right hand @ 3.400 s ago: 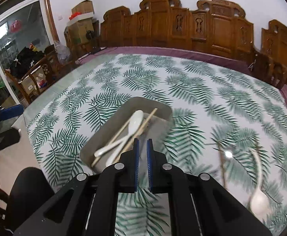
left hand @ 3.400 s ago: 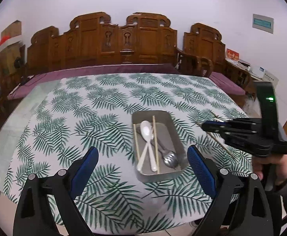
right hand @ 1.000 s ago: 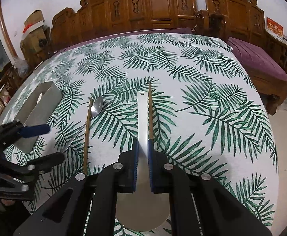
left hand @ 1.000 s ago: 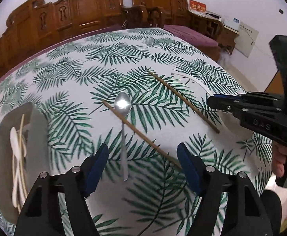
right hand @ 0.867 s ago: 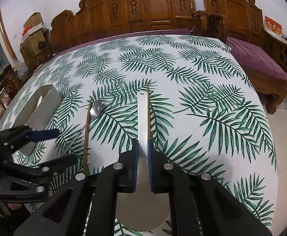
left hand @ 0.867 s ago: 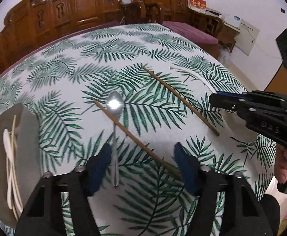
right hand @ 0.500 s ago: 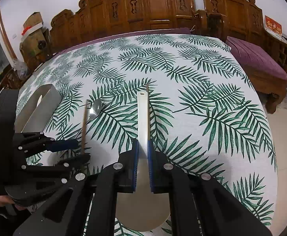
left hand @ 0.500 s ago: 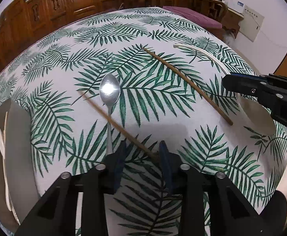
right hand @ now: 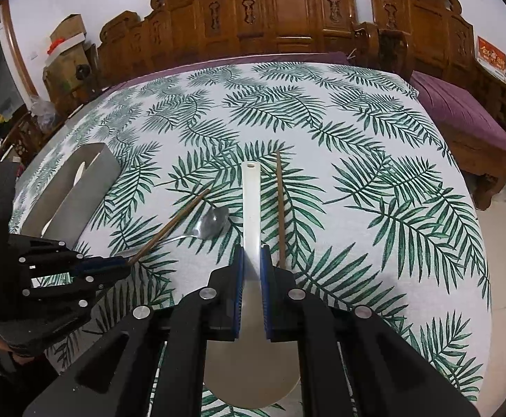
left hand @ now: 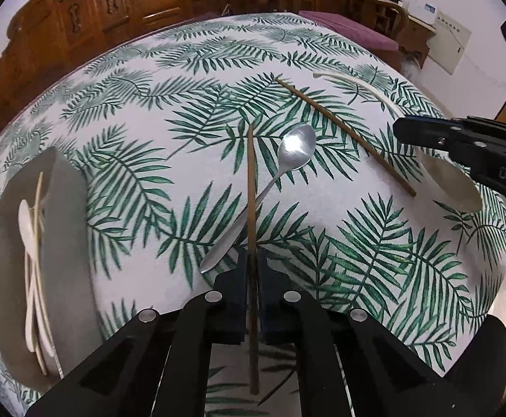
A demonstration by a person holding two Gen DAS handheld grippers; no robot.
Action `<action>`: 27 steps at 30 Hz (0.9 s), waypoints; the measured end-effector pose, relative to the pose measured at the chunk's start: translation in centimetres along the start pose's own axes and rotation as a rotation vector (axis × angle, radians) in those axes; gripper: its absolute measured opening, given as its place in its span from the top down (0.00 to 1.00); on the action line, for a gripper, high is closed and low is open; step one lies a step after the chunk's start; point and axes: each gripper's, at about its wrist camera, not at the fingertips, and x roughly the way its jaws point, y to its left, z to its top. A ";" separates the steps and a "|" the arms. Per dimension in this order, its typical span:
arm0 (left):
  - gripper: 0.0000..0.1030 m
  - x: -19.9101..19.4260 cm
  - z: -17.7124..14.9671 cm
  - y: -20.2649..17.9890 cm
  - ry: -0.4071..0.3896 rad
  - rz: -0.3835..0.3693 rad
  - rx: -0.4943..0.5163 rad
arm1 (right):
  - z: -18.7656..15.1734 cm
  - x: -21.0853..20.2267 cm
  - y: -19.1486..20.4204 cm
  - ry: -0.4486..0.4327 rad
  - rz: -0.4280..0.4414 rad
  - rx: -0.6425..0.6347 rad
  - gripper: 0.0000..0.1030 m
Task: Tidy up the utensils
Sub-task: 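Grasp a wooden chopstick from the pile with the left tool, then lower the chopstick into the tray and open the left tool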
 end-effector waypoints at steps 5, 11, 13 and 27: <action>0.96 -2.0 -0.3 0.8 -0.037 0.001 -0.007 | 0.1 -0.1 0.9 0.000 0.002 -0.025 0.89; 0.96 -4.9 -0.3 2.5 -0.085 0.002 -0.023 | 0.6 -0.9 2.5 -0.014 0.027 -0.059 0.89; 0.96 -5.8 -0.3 3.4 -0.099 0.001 -0.031 | 0.6 -1.0 2.9 -0.013 0.040 -0.059 0.89; 0.96 -10.1 -1.3 10.0 -0.180 -0.008 -0.084 | 1.2 -2.0 6.7 -0.039 0.100 -0.121 0.90</action>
